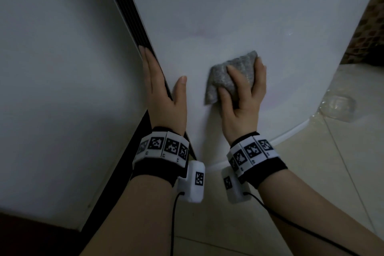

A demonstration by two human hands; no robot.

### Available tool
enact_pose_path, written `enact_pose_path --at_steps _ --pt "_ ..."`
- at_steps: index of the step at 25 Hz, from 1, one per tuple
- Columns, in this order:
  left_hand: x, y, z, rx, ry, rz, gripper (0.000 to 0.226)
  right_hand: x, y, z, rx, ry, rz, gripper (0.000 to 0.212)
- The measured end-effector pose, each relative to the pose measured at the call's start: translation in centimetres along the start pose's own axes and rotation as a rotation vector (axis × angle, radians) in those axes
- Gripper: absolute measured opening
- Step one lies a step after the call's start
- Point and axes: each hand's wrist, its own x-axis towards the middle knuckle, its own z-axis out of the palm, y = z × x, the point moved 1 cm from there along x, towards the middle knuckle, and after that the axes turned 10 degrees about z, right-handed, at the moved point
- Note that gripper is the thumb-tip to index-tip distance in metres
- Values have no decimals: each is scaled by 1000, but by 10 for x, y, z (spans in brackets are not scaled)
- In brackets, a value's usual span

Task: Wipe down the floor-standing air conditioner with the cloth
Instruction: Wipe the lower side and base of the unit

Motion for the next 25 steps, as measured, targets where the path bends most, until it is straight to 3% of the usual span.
enact_pose_path --at_steps 4,8,12,16,20,25 --pt "4 9 5 72 28 56 82 20 3 -13 56 130 211 40" --pt "5 21 11 95 88 91 87 13 11 -17 -34 -6 40 41" --pt "5 27 17 175 67 113 83 37 16 -32 -11 125 224 43" --pt "3 36 27 358 45 136 80 33 23 -35 -102 14 42 41" --pt "4 40 35 466 23 135 82 54 27 -50 -95 150 200 44" --pt "2 46 48 483 3 151 86 55 31 -60 -130 104 49 40"
